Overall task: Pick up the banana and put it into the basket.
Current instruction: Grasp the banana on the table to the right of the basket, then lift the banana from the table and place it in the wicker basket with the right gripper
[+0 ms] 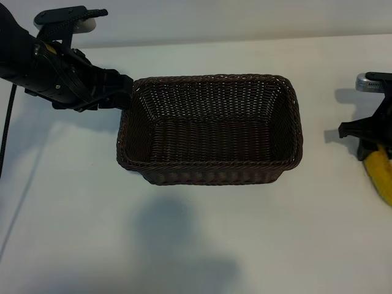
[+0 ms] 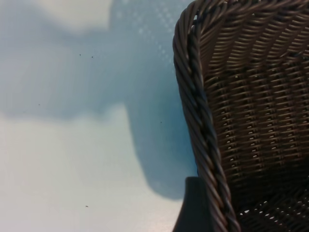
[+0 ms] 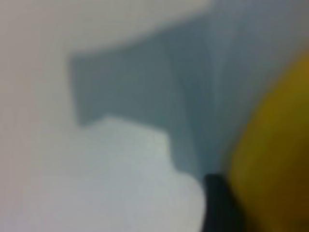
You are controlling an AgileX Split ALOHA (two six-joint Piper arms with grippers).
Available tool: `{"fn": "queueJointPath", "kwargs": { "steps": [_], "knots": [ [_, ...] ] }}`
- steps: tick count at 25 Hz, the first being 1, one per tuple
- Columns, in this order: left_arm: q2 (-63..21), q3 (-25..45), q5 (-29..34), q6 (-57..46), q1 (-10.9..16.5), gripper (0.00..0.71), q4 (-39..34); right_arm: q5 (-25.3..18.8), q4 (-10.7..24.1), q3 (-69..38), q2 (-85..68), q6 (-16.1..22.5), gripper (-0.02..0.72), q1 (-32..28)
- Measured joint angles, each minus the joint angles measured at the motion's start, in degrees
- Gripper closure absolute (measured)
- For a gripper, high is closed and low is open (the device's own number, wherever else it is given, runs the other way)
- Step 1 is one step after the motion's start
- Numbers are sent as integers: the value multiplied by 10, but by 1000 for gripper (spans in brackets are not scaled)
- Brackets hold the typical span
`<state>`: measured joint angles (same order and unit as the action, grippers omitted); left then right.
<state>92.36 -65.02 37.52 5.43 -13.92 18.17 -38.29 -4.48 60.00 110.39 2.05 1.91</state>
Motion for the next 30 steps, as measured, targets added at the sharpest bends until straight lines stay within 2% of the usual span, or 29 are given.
{"fn": "queueJointPath", "kwargs": {
  "steps": [11, 16, 25, 30],
  "knots": [
    [0, 0, 2, 1, 0, 114, 0, -4, -3, 0, -3, 0, 297, 0],
    [0, 0, 5, 0, 0, 114, 0, -11, -9, 0, -58, 1, 297, 0],
    [0, 0, 7, 0, 0, 115, 0, -91, -14, 36, -147, -2, 297, 0],
    [0, 0, 7, 0, 0, 115, 0, -140, -31, 79, -149, -8, 297, 8]
  ]
}}
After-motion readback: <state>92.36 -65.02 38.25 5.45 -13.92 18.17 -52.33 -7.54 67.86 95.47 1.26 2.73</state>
